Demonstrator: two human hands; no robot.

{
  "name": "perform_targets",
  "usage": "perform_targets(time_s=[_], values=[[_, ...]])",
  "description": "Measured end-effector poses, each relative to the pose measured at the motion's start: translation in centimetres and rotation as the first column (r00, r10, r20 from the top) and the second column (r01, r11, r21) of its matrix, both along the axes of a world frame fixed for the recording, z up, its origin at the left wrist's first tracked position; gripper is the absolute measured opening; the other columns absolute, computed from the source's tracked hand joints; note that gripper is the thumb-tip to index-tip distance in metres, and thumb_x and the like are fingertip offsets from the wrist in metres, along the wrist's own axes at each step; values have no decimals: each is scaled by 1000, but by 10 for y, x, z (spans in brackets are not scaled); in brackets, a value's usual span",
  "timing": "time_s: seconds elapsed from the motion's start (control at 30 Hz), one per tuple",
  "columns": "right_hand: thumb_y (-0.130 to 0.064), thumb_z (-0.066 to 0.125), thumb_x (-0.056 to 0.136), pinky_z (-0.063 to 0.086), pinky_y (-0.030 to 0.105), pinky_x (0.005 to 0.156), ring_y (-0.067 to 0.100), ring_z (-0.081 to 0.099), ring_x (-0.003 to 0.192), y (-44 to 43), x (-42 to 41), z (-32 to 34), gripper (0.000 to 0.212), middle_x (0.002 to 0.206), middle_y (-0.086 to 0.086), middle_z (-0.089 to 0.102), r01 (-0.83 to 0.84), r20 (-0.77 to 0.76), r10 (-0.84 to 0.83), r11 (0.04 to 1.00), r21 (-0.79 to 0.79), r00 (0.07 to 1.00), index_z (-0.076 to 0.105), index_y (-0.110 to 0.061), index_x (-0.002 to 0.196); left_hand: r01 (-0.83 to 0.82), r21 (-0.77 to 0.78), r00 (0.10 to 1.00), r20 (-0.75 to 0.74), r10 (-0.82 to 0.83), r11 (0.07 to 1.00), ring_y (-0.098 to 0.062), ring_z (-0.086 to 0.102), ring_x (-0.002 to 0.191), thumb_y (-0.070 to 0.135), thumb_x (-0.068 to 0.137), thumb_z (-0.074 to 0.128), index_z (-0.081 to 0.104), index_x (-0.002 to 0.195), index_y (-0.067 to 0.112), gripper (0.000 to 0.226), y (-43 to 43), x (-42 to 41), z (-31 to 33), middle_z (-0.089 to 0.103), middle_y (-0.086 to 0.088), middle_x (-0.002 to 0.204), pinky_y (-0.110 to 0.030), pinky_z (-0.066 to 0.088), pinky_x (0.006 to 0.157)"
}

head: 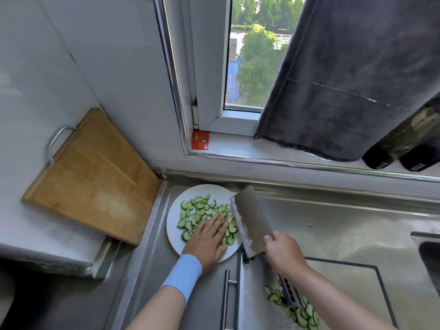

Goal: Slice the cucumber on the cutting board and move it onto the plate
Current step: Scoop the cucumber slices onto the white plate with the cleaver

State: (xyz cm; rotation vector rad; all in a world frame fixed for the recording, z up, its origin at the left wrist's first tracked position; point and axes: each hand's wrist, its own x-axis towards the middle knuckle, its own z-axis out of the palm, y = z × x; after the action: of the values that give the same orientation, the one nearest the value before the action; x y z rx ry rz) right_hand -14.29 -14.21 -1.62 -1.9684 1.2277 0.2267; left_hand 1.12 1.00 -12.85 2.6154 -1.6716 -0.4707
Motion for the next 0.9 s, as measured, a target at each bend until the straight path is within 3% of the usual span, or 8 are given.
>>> perform_targets(time_s=[0.1,0.27,0.4,0.5,0.57,0.7,0.8,0.9], values=[[-22,43,102,31,32,57,19,45,63,0,-3,0,31,69,2,48,-11,12,11,1000,5,1000,41,-15,72,-42,-35,999,5,42,999,-11,-23,143,50,93,8,-3,153,26,66,10,2,10,-20,6,158,-34,-15,117],[-24,42,102,36,32,58,22,53,66,-1,-19,5,30,72,5,57,-27,44,27,1000,-4,999,50,-12,75,-199,-233,978,-111,177,952,-9,-5,147,50,90,9,13,153,26,68,6,-17,32,2,7,161,-26,-8,116],[-25,43,101,44,34,59,27,60,69,-9,-54,13,30,73,7,62,-9,99,10,1000,-8,995,57,-10,79,-371,-411,926,-227,300,833,-17,30,138,34,93,39,43,143,19,51,-12,-50,51,37,3,149,-33,20,117],[-25,42,100,42,32,57,24,58,69,-21,-99,12,27,76,4,61,35,131,-33,999,-14,991,58,-13,82,-320,-533,947,-212,242,783,-16,47,117,28,88,44,58,125,15,42,-27,-88,58,55,0,126,-37,41,103],[-24,42,100,40,31,60,21,53,63,-32,-135,6,26,71,1,57,73,160,-76,997,24,984,55,-16,79,-297,-586,952,-239,190,754,-16,51,108,25,87,43,61,117,15,37,-40,-118,61,58,1,116,-35,46,95],[-21,44,100,35,29,60,14,44,56,-48,-206,-8,28,62,-8,49,139,150,-148,988,73,977,49,-23,72,-218,-535,961,-264,84,816,-18,50,115,22,89,45,59,123,13,38,-70,-176,57,55,-2,125,-36,43,101],[-19,47,99,34,28,57,15,46,55,-49,-250,-17,30,57,-10,51,217,141,-232,970,114,962,51,-21,70,-179,-252,943,-319,93,951,-18,15,145,34,97,42,25,151,16,59,-86,-206,54,17,0,159,-29,9,119],[-19,47,100,39,30,58,19,51,60,-53,-283,-30,29,64,-2,56,244,117,-257,963,118,959,53,-18,71,-79,-38,965,-253,67,996,-14,-10,147,48,96,38,-1,154,19,76,-100,-223,48,-12,7,159,-31,-5,119]])
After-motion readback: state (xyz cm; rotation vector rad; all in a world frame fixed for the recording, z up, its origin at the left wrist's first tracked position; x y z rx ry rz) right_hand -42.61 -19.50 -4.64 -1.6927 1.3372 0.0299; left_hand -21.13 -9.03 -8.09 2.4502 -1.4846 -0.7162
